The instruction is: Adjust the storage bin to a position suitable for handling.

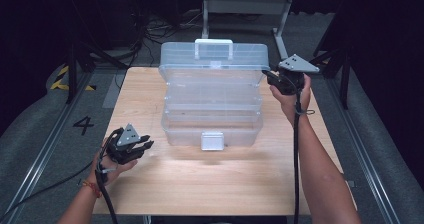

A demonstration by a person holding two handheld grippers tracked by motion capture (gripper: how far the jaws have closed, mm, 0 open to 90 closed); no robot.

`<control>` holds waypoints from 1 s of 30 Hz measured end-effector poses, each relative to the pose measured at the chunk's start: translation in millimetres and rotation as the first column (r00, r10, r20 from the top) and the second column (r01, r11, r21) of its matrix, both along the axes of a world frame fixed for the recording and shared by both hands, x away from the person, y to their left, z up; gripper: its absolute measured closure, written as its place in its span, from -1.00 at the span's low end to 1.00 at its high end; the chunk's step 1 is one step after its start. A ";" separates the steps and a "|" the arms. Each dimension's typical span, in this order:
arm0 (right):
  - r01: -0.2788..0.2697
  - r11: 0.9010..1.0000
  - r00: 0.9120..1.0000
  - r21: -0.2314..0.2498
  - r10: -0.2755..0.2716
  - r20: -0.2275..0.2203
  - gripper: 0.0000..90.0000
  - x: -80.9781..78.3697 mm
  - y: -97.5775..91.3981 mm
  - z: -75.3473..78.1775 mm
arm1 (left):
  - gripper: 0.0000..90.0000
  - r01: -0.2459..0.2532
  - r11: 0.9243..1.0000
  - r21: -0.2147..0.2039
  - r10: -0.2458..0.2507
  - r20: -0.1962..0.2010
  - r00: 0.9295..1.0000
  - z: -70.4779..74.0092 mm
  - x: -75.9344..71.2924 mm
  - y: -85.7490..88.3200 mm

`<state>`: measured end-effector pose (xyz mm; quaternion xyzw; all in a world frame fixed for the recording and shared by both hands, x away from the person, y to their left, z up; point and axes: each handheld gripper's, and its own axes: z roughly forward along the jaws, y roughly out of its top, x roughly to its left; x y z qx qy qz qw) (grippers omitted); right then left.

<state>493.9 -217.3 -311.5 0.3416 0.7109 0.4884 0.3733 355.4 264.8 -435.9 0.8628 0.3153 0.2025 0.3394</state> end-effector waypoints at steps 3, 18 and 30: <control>-0.005 1.000 1.000 -0.005 0.005 -0.009 0.60 2.7 -0.3 2.0 | 0.46 -0.018 1.000 0.007 0.018 -0.025 1.000 -7.6 -3.7 8.2; -0.014 1.000 1.000 -0.005 0.014 -0.021 0.61 15.3 -1.0 7.5 | -0.26 -0.059 0.998 0.014 0.061 -0.113 0.992 -37.0 -18.2 21.3; -0.015 1.000 1.000 0.002 0.015 -0.021 0.61 20.2 -1.0 8.6 | -0.66 -0.086 0.995 -0.060 0.077 -0.138 0.987 -45.2 -20.0 24.0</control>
